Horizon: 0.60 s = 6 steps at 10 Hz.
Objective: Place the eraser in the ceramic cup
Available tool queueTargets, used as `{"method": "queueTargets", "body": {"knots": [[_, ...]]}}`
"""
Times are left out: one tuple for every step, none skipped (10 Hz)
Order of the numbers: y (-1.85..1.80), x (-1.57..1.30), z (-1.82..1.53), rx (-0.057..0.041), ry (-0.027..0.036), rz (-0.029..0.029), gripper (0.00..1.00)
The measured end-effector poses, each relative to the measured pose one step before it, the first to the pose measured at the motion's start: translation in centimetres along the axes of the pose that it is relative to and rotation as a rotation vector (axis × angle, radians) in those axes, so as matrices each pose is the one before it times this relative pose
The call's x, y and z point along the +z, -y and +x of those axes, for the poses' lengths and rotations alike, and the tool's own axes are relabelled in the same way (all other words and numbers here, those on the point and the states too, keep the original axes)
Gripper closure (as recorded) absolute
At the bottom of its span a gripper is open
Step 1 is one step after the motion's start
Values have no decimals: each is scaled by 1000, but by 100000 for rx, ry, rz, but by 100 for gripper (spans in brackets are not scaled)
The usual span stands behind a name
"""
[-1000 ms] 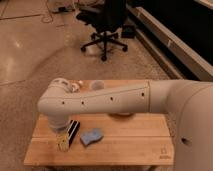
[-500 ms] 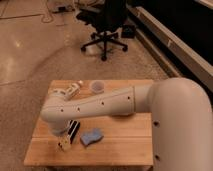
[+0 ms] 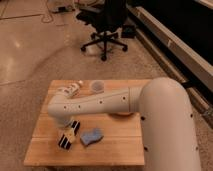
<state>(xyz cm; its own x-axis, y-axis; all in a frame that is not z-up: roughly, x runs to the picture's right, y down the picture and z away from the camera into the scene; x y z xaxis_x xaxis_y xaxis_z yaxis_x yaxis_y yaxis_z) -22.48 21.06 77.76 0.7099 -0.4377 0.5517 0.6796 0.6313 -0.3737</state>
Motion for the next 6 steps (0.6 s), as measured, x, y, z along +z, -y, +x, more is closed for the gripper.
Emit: {"method": "queueTargets", "body": {"knots": [[421,508,694,-1255,477,398,20],[265,446,737,-922,565,566,20],[42,264,532,-303,467,374,20],[0,298,559,-508,906,545,20],[-162,401,535,-65,750,67,20],[-255,257,581,222,371,22,20]]}}
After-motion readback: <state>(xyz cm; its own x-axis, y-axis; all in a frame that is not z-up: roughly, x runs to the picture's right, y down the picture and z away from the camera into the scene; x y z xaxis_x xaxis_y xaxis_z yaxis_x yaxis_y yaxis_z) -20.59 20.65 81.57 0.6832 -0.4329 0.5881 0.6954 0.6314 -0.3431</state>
